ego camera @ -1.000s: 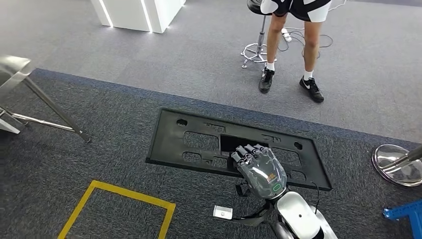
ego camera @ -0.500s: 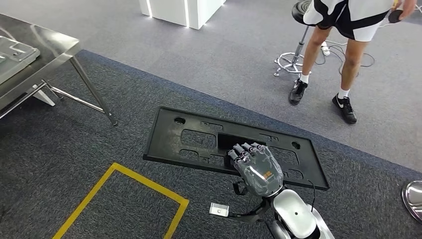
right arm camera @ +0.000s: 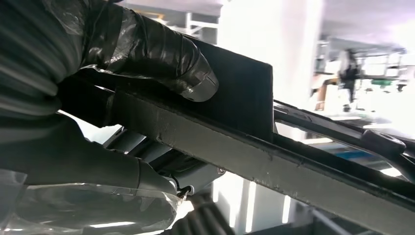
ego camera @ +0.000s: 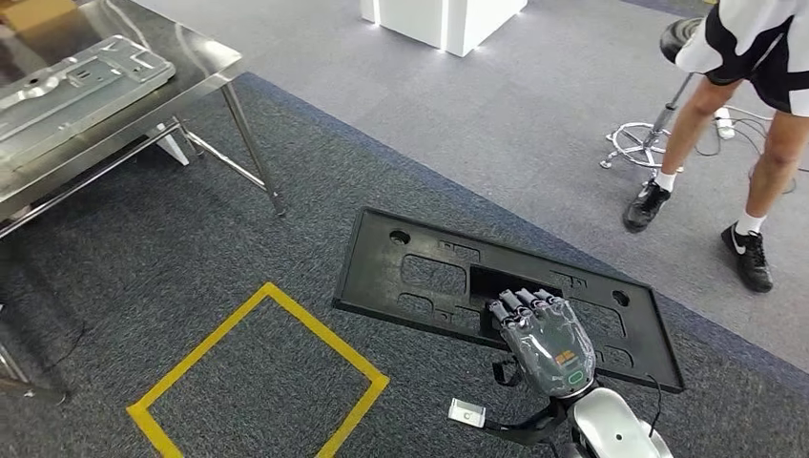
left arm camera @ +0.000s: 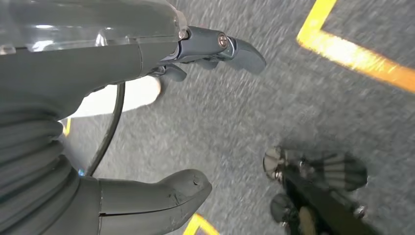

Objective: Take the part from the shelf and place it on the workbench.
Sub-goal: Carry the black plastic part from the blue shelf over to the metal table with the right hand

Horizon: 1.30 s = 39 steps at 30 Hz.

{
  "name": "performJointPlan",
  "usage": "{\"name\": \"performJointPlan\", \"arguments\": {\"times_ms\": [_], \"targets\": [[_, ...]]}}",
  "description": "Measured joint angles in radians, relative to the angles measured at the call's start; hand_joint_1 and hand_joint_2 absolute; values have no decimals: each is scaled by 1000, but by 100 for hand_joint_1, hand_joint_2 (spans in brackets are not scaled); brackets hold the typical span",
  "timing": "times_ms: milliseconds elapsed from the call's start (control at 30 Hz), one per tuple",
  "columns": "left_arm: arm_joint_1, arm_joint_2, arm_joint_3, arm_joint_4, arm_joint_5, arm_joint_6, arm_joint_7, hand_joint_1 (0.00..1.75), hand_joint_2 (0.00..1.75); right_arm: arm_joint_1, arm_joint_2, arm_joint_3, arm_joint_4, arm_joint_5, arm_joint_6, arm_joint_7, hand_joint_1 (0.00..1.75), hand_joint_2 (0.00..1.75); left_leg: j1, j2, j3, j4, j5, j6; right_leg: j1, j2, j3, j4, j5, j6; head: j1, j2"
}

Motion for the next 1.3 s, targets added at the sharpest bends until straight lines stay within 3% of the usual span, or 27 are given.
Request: {"name": "performJointPlan", "arguments": {"times_ms": [67, 133, 167, 233, 300, 333, 400, 433, 467, 500, 533, 600, 633, 700, 767, 800, 833, 900, 967, 1000, 1033, 1067, 1100, 1167, 1200, 1233, 1300], "targets": [[3, 0, -1, 0, 1, 2, 0, 0, 175, 1, -1, -3, -2, 0, 0, 0, 175, 175, -1, 26, 72, -135, 66, 5, 1, -27, 8, 0, -6, 5, 0, 0], [0, 1, -3, 0, 5, 10, 5, 0, 175, 1, -4, -7, -6, 0, -2, -1, 175, 175, -11, 56, 132, -247, 101, 18, 4, -49, 16, 0, -13, 14, 0, 0], [0, 1, -4, 0, 9, 17, 11, 0, 175, 1, -5, -8, -7, 1, -3, -1, 175, 175, -15, 61, 141, -267, 102, 24, 6, -59, 18, 0, -15, 19, 0, 0], [2, 2, -4, 0, 17, 26, 26, 0, 175, 1, -7, -9, -9, 2, -6, -1, 175, 175, -17, 40, 141, -273, 103, 36, 6, -76, 25, -4, -19, 30, 0, 0], [6, 3, -4, 0, 22, 26, 37, 0, 175, -1, -10, -10, -11, 3, -8, -4, 175, 175, -13, 19, 152, -286, 108, 47, 2, -51, 28, 12, -36, 39, 1, 0], [6, 3, -4, 0, 24, 25, 40, 0, 175, -3, -12, -12, -12, 3, -10, -6, 175, 175, -10, 9, 158, -292, 111, 54, 1, -22, 13, 50, -60, 42, 1, 0], [2, 2, -3, 0, 25, 25, 45, 0, 175, -5, -14, -14, -12, 2, -13, -11, 175, 175, -10, -11, 160, -294, 112, 62, -1, 31, -51, 178, -122, 42, 2, 0], [0, 2, -3, 0, 26, 25, 47, 0, 175, -5, -16, -14, -11, 2, -14, -12, 175, 175, -11, -25, 160, -293, 112, 64, -2, 42, -89, 245, -145, 42, 2, 0], [0, 2, -3, 0, 26, 25, 48, 0, 175, -4, -17, -14, -10, 2, -14, -13, 175, 175, -11, -38, 161, -292, 111, 65, -2, 46, -114, 283, -149, 42, 2, 0], [0, 2, -3, 0, 26, 25, 49, 0, 175, -4, -18, -15, -10, 2, -14, -13, 175, 175, -12, -53, 162, -290, 110, 64, -2, 48, -122, 282, -130, 42, 1, 0], [1, 2, -2, 0, 26, 26, 51, 0, 175, -4, -18, -15, -9, 2, -14, -14, 175, 175, -12, -69, 165, -287, 108, 63, -2, 51, -112, 246, -95, 41, 1, 0], [2, 2, 1, 0, 26, 29, 52, 0, 175, -6, -19, -15, -9, 2, -14, -13, 175, 175, -11, -98, 167, -279, 100, 58, -5, 84, -59, 112, -15, 37, 1, 0], [1, 1, 2, 0, 26, 30, 53, 0, 175, -6, -20, -15, -9, 2, -13, -13, 175, 175, -11, -111, 165, -272, 96, 54, -6, 107, -37, 59, 4, 36, 1, 0], [0, 1, 4, 0, 26, 32, 52, 0, 175, -9, -20, -15, -8, 1, -12, -14, 175, 175, -9, -134, 156, -266, 92, 44, -7, 133, -22, 21, 6, 34, 1, 0], [4, 2, 4, 0, 25, 32, 52, 0, 175, -14, -21, -15, -8, 1, -8, -15, 175, 175, -6, -154, 149, -269, 93, 31, -5, 110, -19, 15, 8, 25, 1, 0], [6, 1, 4, 1, 25, 32, 52, 0, 175, -18, -21, -15, -8, 1, -5, -16, 175, 175, -7, -140, 147, -266, 90, 26, -5, 97, -14, 10, 9, 18, 1, 0], [6, 1, 4, 1, 25, 33, 51, 0, 175, -23, -21, -14, -8, 1, -1, -17, 175, 175, -8, -110, 139, -247, 77, 20, -6, 83, -9, 3, 11, 11, 0, 0], [1, 1, 4, 1, 25, 35, 51, 0, 175, -28, -21, -14, -8, 1, 8, -17, 175, 175, -9, -33, 97, -156, 26, 12, -6, 54, -1, -5, 10, 0, -1, 0], [-4, 2, 4, 1, 25, 38, 51, 0, 175, -30, -20, -13, -8, 1, 20, -15, 175, 175, -4, -6, 27, -28, -26, 5, -3, 21, 1, -5, 5, -3, -1, 0], [-4, 2, 4, 1, 25, 40, 52, 0, 175, -30, -20, -11, -8, 1, 25, -13, 175, 175, -3, -4, 7, 5, -29, 2, -2, 5, 3, -4, 2, -3, -1, 0], [-3, 2, 4, 1, 25, 41, 53, 0, 175, -30, -20, -8, -8, 1, 28, -12, 175, 175, -1, -1, 4, 3, -14, 1, -2, -10, 6, -4, -2, -2, -1, 0], [-1, 2, 4, 1, 25, 42, 54, 0, 175, -31, -20, -5, -8, 1, 30, -10, 175, 175, -1, 4, 25, -43, 20, 1, -2, -23, 10, -3, -6, 0, -1, 0], [0, 2, 4, 1, 25, 43, 55, 0, 175, -33, -20, -2, -8, 1, 32, -10, 175, 175, -1, 21, 62, -118, 60, 4, -2, -36, 17, -3, -10, 3, -1, 0], [-3, 4, 4, 1, 25, 43, 55, 0, 175, -37, -20, 0, -8, 1, 34, -9, 175, 175, -10, 60, 123, -238, 105, 16, 2, -59, 28, -3, -19, 11, -1, 0], [-5, 4, 4, 1, 25, 44, 55, 0, 175, -39, -20, 1, -8, 1, 35, -9, 175, 175, -15, 71, 135, -265, 110, 23, 4, -69, 32, -4, -21, 16, -1, 0], [-5, 4, 4, 2, 25, 45, 55, 0, 175, -42, -20, 3, -8, 1, 37, -9, 175, 175, -19, 68, 135, -269, 106, 29, 6, -78, 34, -6, -23, 21, -1, 0], [-2, 4, 4, 2, 25, 46, 55, 0, 175, -48, -19, 6, -8, 1, 40, -9, 175, 175, -17, 44, 137, -276, 110, 39, 6, -90, 43, -10, -27, 33, -1, 0]]}}
